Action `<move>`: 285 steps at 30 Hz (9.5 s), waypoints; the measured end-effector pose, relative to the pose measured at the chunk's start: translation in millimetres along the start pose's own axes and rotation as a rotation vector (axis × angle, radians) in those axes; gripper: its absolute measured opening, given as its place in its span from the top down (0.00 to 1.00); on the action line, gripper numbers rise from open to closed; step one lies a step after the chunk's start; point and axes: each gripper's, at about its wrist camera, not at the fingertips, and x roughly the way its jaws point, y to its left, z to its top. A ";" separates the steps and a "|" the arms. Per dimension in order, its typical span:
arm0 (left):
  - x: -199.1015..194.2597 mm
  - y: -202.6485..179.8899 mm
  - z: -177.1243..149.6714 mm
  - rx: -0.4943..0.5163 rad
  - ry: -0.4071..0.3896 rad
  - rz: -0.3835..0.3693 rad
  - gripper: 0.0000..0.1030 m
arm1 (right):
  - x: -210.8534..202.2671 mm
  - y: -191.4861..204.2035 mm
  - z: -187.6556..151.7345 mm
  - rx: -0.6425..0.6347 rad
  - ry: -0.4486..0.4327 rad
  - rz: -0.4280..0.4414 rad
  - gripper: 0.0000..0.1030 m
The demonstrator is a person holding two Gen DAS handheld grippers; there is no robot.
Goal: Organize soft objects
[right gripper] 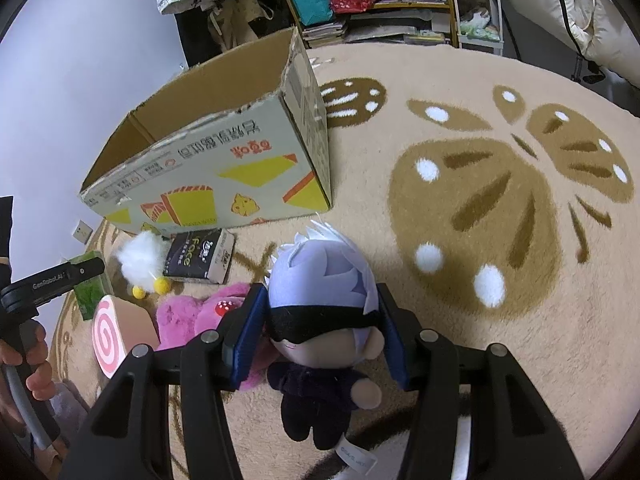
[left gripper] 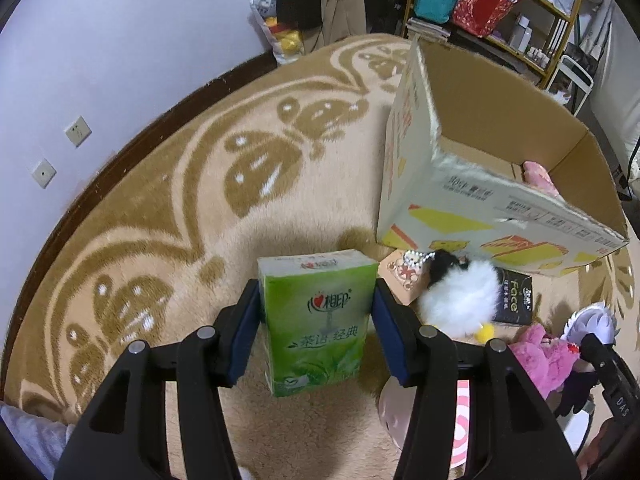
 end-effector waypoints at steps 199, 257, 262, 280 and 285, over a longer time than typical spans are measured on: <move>-80.3 -18.1 -16.8 0.005 -0.126 -0.054 0.04 | -57.4 57.9 73.8 -0.163 -0.174 0.181 0.00; 11.3 -62.1 -46.1 0.078 0.235 -0.111 0.56 | 88.7 71.4 37.0 -0.163 0.099 0.199 0.05; 3.2 -58.6 -39.4 0.102 0.169 -0.037 0.63 | 90.8 79.0 33.3 -0.197 0.100 0.180 0.05; -4.7 -30.2 -31.1 0.064 0.098 0.042 0.66 | 105.3 114.7 17.8 -0.317 0.079 0.092 0.10; -5.8 -30.2 -29.9 0.059 0.089 0.046 0.66 | 107.1 123.7 12.6 -0.332 0.060 0.077 0.28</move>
